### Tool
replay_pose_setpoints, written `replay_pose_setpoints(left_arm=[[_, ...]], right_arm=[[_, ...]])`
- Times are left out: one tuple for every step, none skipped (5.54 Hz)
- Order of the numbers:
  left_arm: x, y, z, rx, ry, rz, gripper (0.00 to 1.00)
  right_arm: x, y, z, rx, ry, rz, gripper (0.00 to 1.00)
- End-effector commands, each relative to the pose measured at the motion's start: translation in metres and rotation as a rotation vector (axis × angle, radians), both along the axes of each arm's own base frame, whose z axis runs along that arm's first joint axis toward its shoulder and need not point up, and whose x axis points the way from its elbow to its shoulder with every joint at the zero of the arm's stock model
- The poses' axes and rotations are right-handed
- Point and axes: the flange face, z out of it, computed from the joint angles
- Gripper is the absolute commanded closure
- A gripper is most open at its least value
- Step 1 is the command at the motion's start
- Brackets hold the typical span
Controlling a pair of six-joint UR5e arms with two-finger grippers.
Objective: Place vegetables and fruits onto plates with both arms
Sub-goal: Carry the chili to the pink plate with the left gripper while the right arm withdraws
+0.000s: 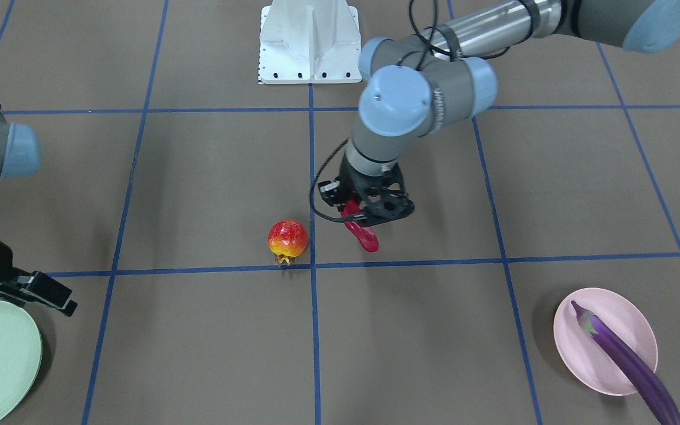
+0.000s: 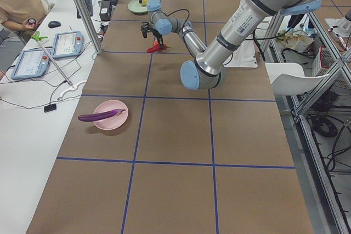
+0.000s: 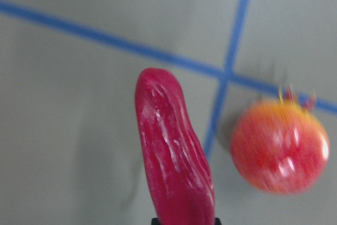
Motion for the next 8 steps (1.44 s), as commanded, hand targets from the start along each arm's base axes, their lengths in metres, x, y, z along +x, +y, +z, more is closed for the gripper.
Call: replay_pose_setpoints(left_arm=[[-0.13,-0.087,0.12,-0.111,-0.115,-0.159,1.0],[-0.158,-0.128,0.182,-0.232,-0.186,-0.228,1.0],[-0.19,-0.179,0.214,-0.301,-0.201,-0.316,1.0],[-0.192,-0.195,0.261,-0.27,-0.187,-0.335,1.0],[-0.194,-0.2,0.267,-0.224,-0.174,-0.341,1.0],[-0.195,-0.206,0.288,-0.167,-0.209,-0.337,1.0],[-0.194,-0.207,0.292,-0.15,-0.217,-0.321,1.0],[-0.189,-0.208,0.288,-0.139,-0.217,-0.311,0.52]], right_arm=[[-0.046,0.042,-0.043,-0.037,-0.069,0.006,0.0],[-0.07,0.062,-0.051,-0.039,-0.068,0.018,0.0],[-0.087,0.073,-0.055,-0.038,-0.062,0.031,0.0],[-0.092,0.082,-0.059,-0.038,-0.069,0.03,0.0],[-0.095,0.087,-0.059,-0.038,-0.07,0.024,0.0],[-0.098,0.088,-0.057,-0.04,-0.067,0.02,0.0],[-0.1,0.088,-0.058,-0.04,-0.067,0.017,0.0],[-0.103,0.092,-0.06,-0.038,-0.07,0.01,0.0]])
